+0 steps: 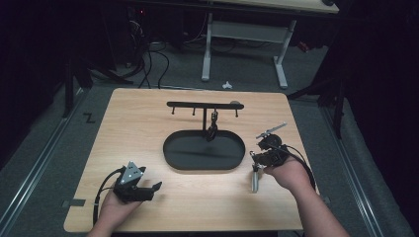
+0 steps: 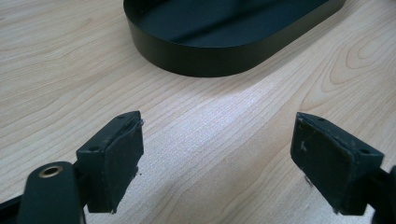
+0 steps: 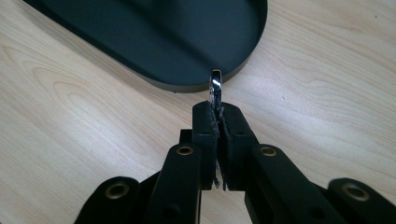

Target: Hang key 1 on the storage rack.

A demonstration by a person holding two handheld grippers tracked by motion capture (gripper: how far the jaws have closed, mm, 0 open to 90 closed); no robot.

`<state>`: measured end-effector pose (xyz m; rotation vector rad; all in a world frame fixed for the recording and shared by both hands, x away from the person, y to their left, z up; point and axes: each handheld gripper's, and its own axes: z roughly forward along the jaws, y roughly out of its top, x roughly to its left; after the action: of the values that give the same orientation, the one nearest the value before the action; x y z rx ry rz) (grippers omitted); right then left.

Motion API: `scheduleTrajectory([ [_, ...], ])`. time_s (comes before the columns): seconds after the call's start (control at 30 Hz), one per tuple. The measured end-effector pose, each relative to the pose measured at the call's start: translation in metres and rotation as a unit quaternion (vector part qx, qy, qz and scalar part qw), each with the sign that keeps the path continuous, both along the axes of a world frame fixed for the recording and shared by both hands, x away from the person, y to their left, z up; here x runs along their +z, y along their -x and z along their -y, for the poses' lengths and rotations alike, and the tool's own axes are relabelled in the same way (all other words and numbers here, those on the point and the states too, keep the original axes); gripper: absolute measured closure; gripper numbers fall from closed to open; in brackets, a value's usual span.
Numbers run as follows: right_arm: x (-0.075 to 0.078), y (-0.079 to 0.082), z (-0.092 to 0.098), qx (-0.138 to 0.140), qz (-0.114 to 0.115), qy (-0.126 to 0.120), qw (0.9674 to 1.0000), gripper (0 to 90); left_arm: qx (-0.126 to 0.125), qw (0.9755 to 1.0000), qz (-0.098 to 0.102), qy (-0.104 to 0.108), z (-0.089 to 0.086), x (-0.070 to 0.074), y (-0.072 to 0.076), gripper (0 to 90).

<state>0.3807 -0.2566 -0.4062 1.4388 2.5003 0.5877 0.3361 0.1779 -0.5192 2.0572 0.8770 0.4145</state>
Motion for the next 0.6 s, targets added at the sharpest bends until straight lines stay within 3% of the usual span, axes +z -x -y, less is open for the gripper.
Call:
scheduleTrajectory([
  [0.6,0.031,-0.005,-0.013,0.024,0.030,-0.010,0.9992,86.4,0.000,1.0000,0.001,0.001,-0.001,0.000,0.000,17.8],
])
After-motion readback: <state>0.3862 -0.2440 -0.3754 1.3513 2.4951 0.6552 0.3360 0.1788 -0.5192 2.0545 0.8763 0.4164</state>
